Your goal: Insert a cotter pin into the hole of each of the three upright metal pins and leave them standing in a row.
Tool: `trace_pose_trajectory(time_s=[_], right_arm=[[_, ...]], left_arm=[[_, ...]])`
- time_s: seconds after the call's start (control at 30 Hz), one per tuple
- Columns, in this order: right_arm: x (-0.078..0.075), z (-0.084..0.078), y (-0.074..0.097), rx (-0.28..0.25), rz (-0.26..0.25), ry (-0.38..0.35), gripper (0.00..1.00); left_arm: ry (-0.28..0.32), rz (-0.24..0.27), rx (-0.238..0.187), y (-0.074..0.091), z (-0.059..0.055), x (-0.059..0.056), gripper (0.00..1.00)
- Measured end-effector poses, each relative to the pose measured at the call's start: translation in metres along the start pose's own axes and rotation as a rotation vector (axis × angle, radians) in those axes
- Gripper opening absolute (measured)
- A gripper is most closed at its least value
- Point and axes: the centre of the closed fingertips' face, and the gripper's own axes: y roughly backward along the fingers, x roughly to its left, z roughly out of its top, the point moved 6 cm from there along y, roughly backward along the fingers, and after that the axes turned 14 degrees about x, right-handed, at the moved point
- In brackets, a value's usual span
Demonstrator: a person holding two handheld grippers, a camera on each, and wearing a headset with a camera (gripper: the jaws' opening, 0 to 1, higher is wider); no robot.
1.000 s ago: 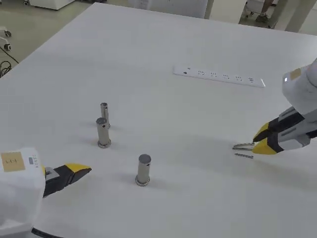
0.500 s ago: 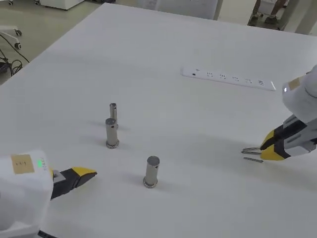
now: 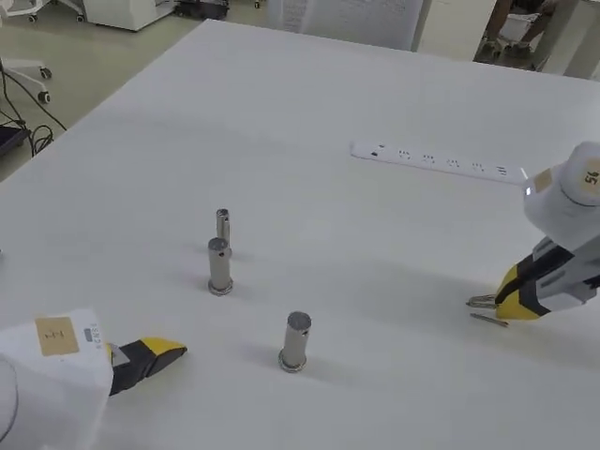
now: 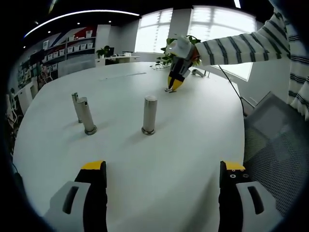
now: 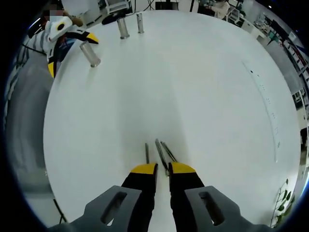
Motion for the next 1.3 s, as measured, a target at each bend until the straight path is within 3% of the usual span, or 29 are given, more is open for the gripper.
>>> trace_pose_trajectory(time_s=[0.23,0.5,0.63,0.97,1.3], right_arm=[[0.004,0.001,0.000,0.021,-0.019,0.020,0.11],[0.006,0.002,0.001,0.053,-0.053,0.043,0.05],[0.005,0.002,0.001,0.060,-0.055,0.012,0.04],[0.006,0.000,0.002,0.039,-0.087,-0.002,0.03],[0.007,0.001,0.001,0.052,-0.134,0.054,0.03]], left_arm=[[-0.019,-0.022,0.021,-0.001,-0.002,-0.006,0.97],[-0.009,-0.022,0.002,-0.001,0.003,-0.009,0.96],[-0.010,-0.015,0.013,-0.001,0.002,-0.008,0.96],[0.058,0.029,-0.033,0.006,0.008,0.003,0.95],[0.046,0.024,-0.042,0.007,0.014,-0.001,0.95]])
